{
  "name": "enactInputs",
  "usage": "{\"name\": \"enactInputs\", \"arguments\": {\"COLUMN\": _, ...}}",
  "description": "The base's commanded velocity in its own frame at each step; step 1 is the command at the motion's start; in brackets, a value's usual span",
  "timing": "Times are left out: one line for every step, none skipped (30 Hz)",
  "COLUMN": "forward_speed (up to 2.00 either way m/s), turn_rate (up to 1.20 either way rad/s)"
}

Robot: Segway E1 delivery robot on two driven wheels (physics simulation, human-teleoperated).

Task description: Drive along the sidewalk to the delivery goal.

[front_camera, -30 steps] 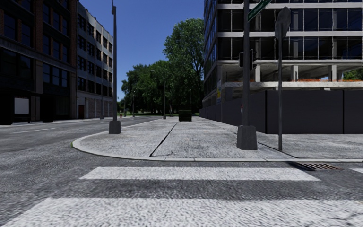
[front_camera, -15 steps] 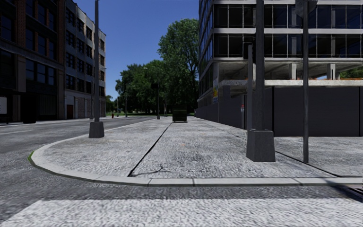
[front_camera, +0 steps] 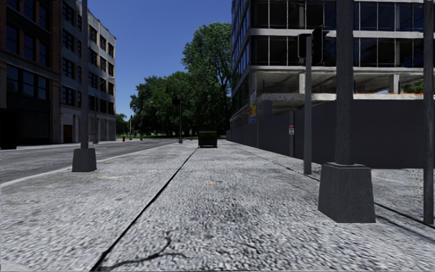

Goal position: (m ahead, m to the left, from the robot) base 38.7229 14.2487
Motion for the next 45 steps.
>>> {"name": "enactInputs", "arguments": {"forward_speed": 2.00, "turn_rate": -0.21}}
{"name": "enactInputs", "arguments": {"forward_speed": 2.00, "turn_rate": -0.21}}
{"name": "enactInputs", "arguments": {"forward_speed": 2.00, "turn_rate": -0.21}}
{"name": "enactInputs", "arguments": {"forward_speed": 2.00, "turn_rate": -0.21}}
{"name": "enactInputs", "arguments": {"forward_speed": 2.00, "turn_rate": -0.21}}
{"name": "enactInputs", "arguments": {"forward_speed": 2.00, "turn_rate": -0.21}}
{"name": "enactInputs", "arguments": {"forward_speed": 2.00, "turn_rate": -0.21}}
{"name": "enactInputs", "arguments": {"forward_speed": 2.00, "turn_rate": -0.21}}
{"name": "enactInputs", "arguments": {"forward_speed": 2.00, "turn_rate": -0.21}}
{"name": "enactInputs", "arguments": {"forward_speed": 2.00, "turn_rate": -0.25}}
{"name": "enactInputs", "arguments": {"forward_speed": 2.00, "turn_rate": -0.25}}
{"name": "enactInputs", "arguments": {"forward_speed": 2.00, "turn_rate": -0.30}}
{"name": "enactInputs", "arguments": {"forward_speed": 2.00, "turn_rate": -0.31}}
{"name": "enactInputs", "arguments": {"forward_speed": 2.00, "turn_rate": -0.31}}
{"name": "enactInputs", "arguments": {"forward_speed": 2.00, "turn_rate": -0.31}}
{"name": "enactInputs", "arguments": {"forward_speed": 2.00, "turn_rate": -0.32}}
{"name": "enactInputs", "arguments": {"forward_speed": 2.00, "turn_rate": -0.32}}
{"name": "enactInputs", "arguments": {"forward_speed": 2.00, "turn_rate": -0.32}}
{"name": "enactInputs", "arguments": {"forward_speed": 2.00, "turn_rate": -0.32}}
{"name": "enactInputs", "arguments": {"forward_speed": 2.00, "turn_rate": -0.32}}
{"name": "enactInputs", "arguments": {"forward_speed": 2.00, "turn_rate": -0.32}}
{"name": "enactInputs", "arguments": {"forward_speed": 2.00, "turn_rate": -0.32}}
{"name": "enactInputs", "arguments": {"forward_speed": 2.00, "turn_rate": -0.32}}
{"name": "enactInputs", "arguments": {"forward_speed": 2.00, "turn_rate": -0.32}}
{"name": "enactInputs", "arguments": {"forward_speed": 2.00, "turn_rate": -0.32}}
{"name": "enactInputs", "arguments": {"forward_speed": 2.00, "turn_rate": -0.32}}
{"name": "enactInputs", "arguments": {"forward_speed": 2.00, "turn_rate": -0.32}}
{"name": "enactInputs", "arguments": {"forward_speed": 2.00, "turn_rate": -0.32}}
{"name": "enactInputs", "arguments": {"forward_speed": 2.00, "turn_rate": -0.32}}
{"name": "enactInputs", "arguments": {"forward_speed": 2.00, "turn_rate": -0.32}}
{"name": "enactInputs", "arguments": {"forward_speed": 2.00, "turn_rate": -0.32}}
{"name": "enactInputs", "arguments": {"forward_speed": 2.00, "turn_rate": -0.32}}
{"name": "enactInputs", "arguments": {"forward_speed": 2.00, "turn_rate": -0.32}}
{"name": "enactInputs", "arguments": {"forward_speed": 2.00, "turn_rate": -0.32}}
{"name": "enactInputs", "arguments": {"forward_speed": 2.00, "turn_rate": -0.32}}
{"name": "enactInputs", "arguments": {"forward_speed": 2.00, "turn_rate": -0.31}}
{"name": "enactInputs", "arguments": {"forward_speed": 2.00, "turn_rate": -0.31}}
{"name": "enactInputs", "arguments": {"forward_speed": 2.00, "turn_rate": -0.28}}
{"name": "enactInputs", "arguments": {"forward_speed": 2.00, "turn_rate": -0.27}}
{"name": "enactInputs", "arguments": {"forward_speed": 2.00, "turn_rate": -0.27}}
{"name": "enactInputs", "arguments": {"forward_speed": 2.00, "turn_rate": -0.26}}
{"name": "enactInputs", "arguments": {"forward_speed": 2.00, "turn_rate": -0.23}}
{"name": "enactInputs", "arguments": {"forward_speed": 2.00, "turn_rate": -0.19}}
{"name": "enactInputs", "arguments": {"forward_speed": 2.00, "turn_rate": -0.19}}
{"name": "enactInputs", "arguments": {"forward_speed": 2.00, "turn_rate": -0.15}}
